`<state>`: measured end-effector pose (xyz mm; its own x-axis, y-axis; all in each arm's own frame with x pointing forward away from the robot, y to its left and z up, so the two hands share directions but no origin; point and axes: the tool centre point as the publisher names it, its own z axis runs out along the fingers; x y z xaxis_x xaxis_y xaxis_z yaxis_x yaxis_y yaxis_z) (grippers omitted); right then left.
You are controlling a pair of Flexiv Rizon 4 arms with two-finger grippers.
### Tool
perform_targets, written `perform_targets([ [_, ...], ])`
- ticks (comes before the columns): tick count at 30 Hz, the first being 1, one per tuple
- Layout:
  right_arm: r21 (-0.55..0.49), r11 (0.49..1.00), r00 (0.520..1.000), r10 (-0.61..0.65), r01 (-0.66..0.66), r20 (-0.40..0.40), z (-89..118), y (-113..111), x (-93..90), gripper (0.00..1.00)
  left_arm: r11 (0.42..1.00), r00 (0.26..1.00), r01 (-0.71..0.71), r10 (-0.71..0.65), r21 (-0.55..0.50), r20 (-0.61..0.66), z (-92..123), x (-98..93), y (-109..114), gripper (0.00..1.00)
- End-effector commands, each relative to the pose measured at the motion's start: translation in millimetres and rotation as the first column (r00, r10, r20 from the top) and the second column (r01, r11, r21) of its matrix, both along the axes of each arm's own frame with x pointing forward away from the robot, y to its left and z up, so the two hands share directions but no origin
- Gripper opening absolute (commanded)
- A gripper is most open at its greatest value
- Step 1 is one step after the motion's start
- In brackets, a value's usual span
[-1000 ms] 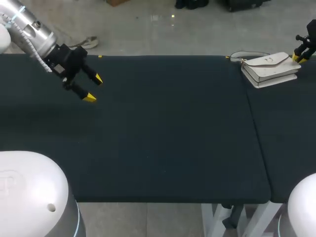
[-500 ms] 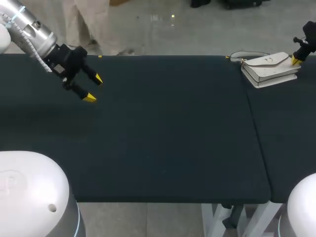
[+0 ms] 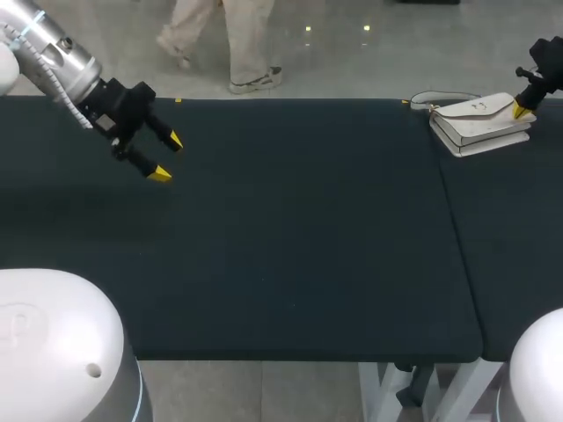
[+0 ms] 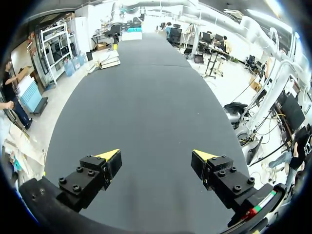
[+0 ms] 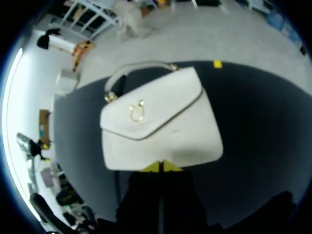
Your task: Pick up the bag, open it, inspect its contents, close it, and place it on the opposite side
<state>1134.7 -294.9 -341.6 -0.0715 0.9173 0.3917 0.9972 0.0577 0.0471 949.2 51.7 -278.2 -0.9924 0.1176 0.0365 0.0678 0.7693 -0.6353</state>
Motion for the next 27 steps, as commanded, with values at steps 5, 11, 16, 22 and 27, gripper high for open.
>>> perform_targets([
  [5,0.020,1.000,1.000,0.023,-0.023,0.004,5.7,23.0,-12.4,0.00,1.000,1.000,0.001,-0.001,-0.003,0.000,-0.9,0.7,0.1,1.00],
  [11,0.030,0.999,0.999,0.045,-0.045,0.019,8.4,44.8,-24.9,0.00,1.000,1.000,0.001,-0.001,-0.003,0.000,-0.9,0.7,0.1,1.00],
  [16,0.046,0.997,0.998,0.054,-0.056,0.025,14.7,48.3,-28.3,0.29,1.000,1.000,0.001,-0.001,-0.003,0.000,-0.9,0.7,0.1,1.00],
  [22,0.023,1.000,0.999,-0.002,0.001,0.055,25.4,20.9,-17.4,1.00,1.000,1.000,0.001,-0.001,-0.003,0.000,-0.9,0.7,0.1,1.00],
  [27,-0.015,0.995,0.993,-0.100,0.101,0.069,30.5,-24.5,2.7,1.00,1.000,1.000,0.001,-0.001,-0.003,0.000,-0.9,0.7,0.1,1.00],
])
